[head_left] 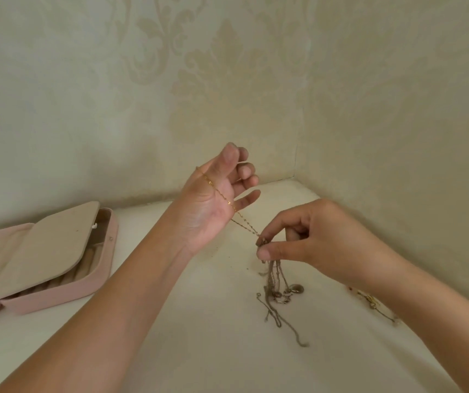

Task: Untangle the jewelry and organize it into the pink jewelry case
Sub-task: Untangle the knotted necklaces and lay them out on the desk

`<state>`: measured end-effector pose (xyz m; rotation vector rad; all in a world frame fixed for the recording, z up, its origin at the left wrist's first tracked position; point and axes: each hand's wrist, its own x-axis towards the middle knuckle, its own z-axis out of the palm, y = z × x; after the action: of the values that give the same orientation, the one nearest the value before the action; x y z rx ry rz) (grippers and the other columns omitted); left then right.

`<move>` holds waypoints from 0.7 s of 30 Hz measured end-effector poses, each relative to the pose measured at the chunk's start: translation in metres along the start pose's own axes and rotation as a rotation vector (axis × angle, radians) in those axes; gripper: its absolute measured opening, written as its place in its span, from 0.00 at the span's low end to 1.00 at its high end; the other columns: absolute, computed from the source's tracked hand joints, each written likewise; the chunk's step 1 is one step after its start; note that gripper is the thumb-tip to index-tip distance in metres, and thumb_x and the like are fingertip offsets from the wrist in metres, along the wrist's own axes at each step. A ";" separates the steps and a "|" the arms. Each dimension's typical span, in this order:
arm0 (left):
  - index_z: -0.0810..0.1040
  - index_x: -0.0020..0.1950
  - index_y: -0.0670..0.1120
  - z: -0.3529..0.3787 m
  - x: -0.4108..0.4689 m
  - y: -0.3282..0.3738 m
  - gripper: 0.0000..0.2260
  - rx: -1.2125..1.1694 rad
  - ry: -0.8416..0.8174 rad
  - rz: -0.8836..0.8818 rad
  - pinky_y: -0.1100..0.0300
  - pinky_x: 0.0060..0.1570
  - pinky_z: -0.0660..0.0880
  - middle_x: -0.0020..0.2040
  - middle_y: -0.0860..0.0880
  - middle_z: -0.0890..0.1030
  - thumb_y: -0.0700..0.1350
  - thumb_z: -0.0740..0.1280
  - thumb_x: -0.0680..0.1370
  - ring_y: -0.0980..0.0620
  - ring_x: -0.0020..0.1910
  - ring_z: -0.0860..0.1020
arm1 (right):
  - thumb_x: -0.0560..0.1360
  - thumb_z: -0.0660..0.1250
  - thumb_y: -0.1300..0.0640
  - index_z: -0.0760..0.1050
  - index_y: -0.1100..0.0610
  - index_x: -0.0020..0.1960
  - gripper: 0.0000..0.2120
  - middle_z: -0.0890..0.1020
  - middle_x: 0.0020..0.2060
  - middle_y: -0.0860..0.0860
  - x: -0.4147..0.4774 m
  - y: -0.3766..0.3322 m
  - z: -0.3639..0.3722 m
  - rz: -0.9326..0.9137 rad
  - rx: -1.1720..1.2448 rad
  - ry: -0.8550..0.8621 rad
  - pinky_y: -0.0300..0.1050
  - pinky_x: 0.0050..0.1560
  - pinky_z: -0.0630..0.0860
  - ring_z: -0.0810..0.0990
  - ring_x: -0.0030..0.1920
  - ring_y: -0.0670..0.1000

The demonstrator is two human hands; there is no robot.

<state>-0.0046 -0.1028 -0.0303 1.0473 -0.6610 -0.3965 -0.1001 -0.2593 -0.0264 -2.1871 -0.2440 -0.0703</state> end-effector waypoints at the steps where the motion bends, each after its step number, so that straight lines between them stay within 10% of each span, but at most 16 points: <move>1: 0.74 0.46 0.50 0.000 0.000 0.001 0.33 0.002 0.000 0.003 0.54 0.51 0.71 0.34 0.55 0.74 0.65 0.80 0.50 0.56 0.37 0.76 | 0.67 0.77 0.51 0.83 0.50 0.39 0.04 0.65 0.19 0.45 -0.001 0.000 0.001 -0.001 0.000 0.009 0.31 0.24 0.57 0.60 0.22 0.44; 14: 0.79 0.42 0.50 -0.009 -0.004 0.012 0.28 0.008 -0.177 -0.035 0.51 0.57 0.70 0.36 0.53 0.75 0.65 0.79 0.52 0.54 0.40 0.76 | 0.72 0.72 0.57 0.86 0.51 0.44 0.04 0.70 0.22 0.45 0.004 0.005 0.001 0.052 0.393 0.204 0.29 0.26 0.62 0.65 0.24 0.42; 21: 0.82 0.42 0.53 -0.002 -0.005 0.007 0.25 0.231 -0.233 -0.073 0.57 0.51 0.71 0.37 0.55 0.76 0.68 0.77 0.54 0.55 0.41 0.76 | 0.72 0.70 0.57 0.86 0.53 0.43 0.05 0.86 0.44 0.45 0.006 0.009 0.003 0.168 0.507 0.151 0.37 0.57 0.71 0.81 0.50 0.42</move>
<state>-0.0072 -0.0949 -0.0262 1.2589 -0.8939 -0.5195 -0.0922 -0.2611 -0.0345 -1.6800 0.0113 -0.0701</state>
